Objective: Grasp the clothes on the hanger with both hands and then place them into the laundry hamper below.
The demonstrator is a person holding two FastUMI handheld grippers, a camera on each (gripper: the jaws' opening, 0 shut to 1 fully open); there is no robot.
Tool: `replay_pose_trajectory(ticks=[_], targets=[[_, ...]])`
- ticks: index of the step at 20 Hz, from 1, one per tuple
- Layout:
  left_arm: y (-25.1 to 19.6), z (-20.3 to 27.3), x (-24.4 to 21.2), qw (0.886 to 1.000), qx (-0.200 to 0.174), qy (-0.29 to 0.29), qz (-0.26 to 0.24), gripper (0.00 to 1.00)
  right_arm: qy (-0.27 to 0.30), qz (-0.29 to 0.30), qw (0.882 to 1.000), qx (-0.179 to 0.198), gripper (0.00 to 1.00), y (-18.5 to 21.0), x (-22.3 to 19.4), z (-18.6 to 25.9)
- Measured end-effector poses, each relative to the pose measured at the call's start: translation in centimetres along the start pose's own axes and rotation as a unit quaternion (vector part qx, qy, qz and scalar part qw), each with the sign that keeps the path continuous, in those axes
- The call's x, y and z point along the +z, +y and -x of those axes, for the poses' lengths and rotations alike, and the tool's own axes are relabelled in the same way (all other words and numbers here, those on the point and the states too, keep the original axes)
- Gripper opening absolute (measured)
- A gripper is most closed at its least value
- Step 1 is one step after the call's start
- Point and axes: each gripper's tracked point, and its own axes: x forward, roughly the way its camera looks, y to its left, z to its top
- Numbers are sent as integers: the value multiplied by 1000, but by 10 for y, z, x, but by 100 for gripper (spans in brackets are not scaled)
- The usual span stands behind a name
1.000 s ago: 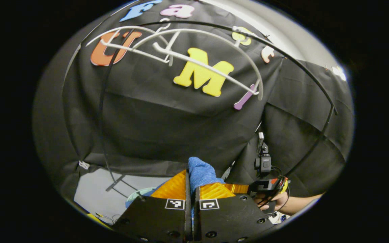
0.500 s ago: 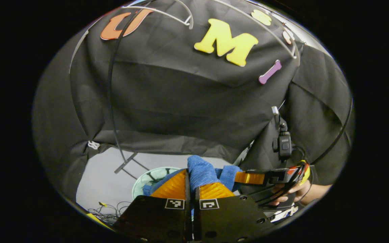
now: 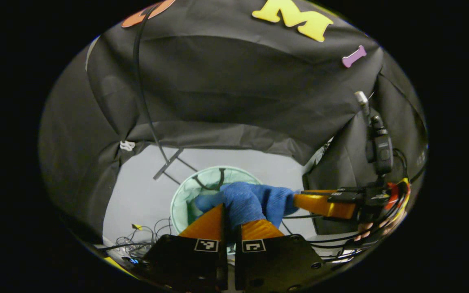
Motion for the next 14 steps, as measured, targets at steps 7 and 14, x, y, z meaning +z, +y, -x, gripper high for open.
replay_pose_trajectory(ticks=[7, 14], targets=[[7, 21, 1, 1000, -1, -8, -12, 59, -62, 21, 998, -15, 50, 1, 25, 46], [13, 64, 12, 997, 13, -62, -40, 97, -159, 22, 986, -49, 82, 10, 18, 127]])
